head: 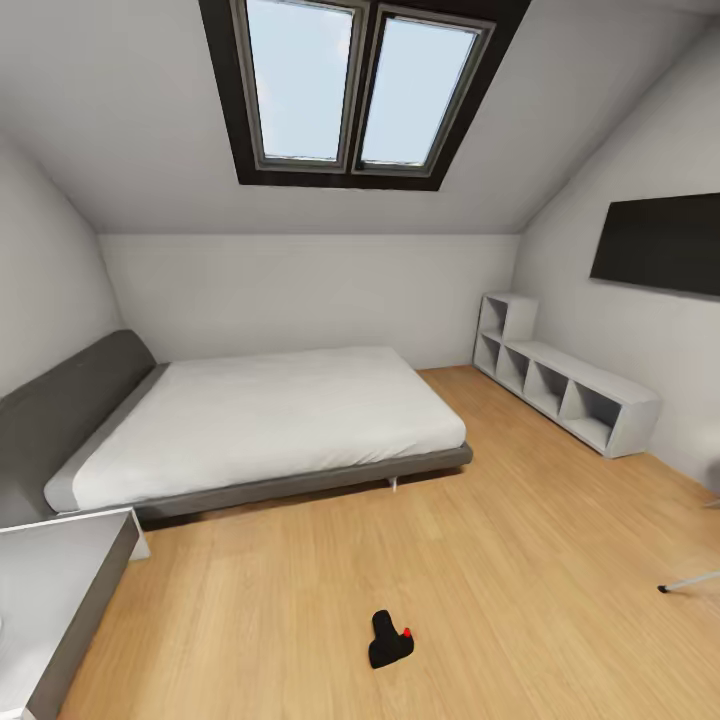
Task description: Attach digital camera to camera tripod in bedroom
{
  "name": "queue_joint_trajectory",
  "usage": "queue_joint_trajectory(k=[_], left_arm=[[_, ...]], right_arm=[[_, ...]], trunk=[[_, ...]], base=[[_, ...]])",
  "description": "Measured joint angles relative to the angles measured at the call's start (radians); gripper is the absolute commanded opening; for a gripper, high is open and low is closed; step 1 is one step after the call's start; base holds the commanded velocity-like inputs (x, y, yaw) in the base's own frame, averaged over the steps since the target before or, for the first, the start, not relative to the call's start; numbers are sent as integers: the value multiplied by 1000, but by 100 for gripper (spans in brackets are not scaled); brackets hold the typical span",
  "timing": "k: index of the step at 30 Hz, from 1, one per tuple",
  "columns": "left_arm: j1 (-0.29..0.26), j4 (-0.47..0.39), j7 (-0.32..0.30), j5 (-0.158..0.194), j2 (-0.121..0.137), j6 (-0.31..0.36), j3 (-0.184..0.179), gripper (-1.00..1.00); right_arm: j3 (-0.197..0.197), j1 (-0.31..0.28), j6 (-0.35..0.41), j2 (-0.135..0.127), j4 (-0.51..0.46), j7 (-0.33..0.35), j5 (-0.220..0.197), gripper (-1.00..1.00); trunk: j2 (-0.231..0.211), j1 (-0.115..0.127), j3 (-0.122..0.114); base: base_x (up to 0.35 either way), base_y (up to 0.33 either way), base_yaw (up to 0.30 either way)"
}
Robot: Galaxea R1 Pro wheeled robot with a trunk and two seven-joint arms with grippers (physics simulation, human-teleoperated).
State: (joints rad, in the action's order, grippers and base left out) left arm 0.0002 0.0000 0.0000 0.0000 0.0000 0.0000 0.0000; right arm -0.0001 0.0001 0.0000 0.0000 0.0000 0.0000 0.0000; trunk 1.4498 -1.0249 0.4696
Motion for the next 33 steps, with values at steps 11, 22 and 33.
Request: queue_joint_trajectory(k=[11, 22, 33], left_arm=[[1, -16, -4, 1, -15, 10, -5, 100], [1, -21, -4, 1, -23, 11, -11, 100], [1, -22, -2, 1, -19, 11, -8, 100]], right_arm=[[2, 4, -6, -48, -4, 7, -5, 100], [1, 4, -17, -56, -4, 8, -4, 100], [-1, 4, -22, -52, -3, 10, -7, 100]], trunk=[[0, 0, 0], [0, 0, 0], [0, 0, 0]], base=[[0, 0, 0], [0, 0, 0], [0, 0, 0]])
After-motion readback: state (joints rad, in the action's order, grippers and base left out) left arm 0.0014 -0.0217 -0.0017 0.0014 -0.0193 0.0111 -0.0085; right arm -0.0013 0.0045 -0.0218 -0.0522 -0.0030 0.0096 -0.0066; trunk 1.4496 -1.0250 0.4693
